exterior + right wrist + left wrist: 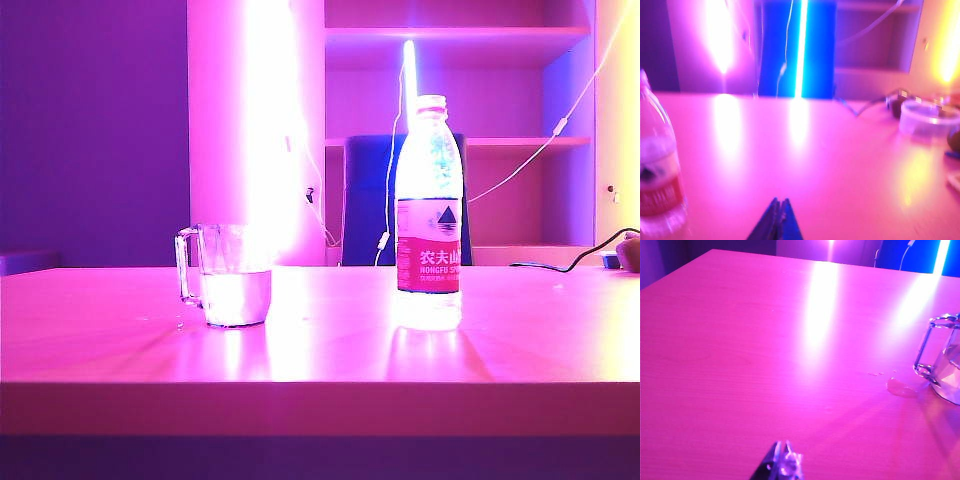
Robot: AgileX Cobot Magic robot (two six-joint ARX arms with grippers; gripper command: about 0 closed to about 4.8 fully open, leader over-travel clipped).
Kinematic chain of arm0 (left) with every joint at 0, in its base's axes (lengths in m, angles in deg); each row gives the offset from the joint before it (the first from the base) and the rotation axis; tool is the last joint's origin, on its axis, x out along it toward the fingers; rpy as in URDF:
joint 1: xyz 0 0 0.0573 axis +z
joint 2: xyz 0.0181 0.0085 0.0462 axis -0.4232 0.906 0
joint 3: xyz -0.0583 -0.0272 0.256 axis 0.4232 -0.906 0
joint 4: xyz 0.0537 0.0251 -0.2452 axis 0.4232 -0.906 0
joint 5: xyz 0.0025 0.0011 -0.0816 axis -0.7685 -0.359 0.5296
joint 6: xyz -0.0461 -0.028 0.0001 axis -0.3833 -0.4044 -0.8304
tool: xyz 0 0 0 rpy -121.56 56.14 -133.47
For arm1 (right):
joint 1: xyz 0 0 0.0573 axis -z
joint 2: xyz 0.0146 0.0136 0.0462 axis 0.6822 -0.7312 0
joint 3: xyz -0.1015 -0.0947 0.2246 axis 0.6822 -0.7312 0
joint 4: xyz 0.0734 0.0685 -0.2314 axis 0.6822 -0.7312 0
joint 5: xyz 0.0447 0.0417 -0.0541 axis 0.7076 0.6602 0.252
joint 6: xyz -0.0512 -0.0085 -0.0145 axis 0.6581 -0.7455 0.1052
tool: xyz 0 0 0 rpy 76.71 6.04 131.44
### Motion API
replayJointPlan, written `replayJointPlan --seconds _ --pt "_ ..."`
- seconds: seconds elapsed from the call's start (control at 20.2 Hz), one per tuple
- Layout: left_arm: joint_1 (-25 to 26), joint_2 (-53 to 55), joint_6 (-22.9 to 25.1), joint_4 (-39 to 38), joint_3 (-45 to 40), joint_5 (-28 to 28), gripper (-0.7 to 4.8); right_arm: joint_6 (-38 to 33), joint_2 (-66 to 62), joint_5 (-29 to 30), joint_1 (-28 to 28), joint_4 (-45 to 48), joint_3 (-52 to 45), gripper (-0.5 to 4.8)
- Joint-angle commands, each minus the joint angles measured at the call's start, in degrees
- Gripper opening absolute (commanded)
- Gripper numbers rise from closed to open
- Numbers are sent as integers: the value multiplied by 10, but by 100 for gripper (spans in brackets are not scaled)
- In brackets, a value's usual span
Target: Pick up the mineral water bottle on the table and pour water into the mug until it's half full.
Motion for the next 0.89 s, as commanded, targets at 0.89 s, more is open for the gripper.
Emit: replayJointPlan --seconds 0.89 --pt "0 1 0 3 2 0 -5 -2 1 23 46 -84 -75 -1"
